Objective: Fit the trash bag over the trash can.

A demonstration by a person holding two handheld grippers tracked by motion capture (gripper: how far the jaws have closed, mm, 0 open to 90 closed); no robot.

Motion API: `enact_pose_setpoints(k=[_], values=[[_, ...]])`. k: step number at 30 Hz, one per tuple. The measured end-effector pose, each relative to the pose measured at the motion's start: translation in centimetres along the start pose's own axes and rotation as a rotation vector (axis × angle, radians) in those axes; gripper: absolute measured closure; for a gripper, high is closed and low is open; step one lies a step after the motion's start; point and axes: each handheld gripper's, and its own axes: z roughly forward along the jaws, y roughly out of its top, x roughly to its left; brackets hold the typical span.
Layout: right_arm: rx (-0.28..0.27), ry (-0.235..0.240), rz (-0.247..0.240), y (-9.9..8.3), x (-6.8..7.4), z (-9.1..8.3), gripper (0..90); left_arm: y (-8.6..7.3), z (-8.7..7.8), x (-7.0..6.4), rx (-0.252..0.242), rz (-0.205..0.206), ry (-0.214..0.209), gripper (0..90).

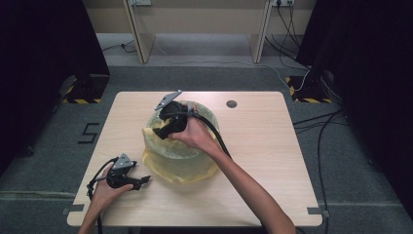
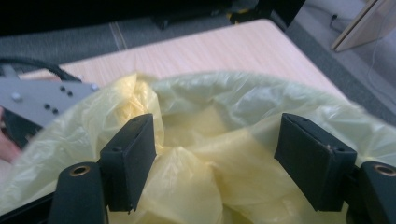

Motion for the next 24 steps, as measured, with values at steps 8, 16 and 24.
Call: enact_pose_setpoints(k=[8, 16, 24], values=[[0.101, 0.032, 0.017, -0.7, -0.2, 2.3, 28.9, 0.0, 0.0, 0.0, 0.001, 0.001, 0.000, 13.3], [-0.042, 0.009, 0.069, -0.1, -1.3, -0.6, 29.6, 0.0, 0.0, 0.0, 0.001, 0.001, 0.000, 13.2], [-0.064, -0.048, 0.148, 0.0, -3.5, -0.4, 29.2, 0.0, 0.0, 0.0, 0.001, 0.000, 0.000, 13.2]])
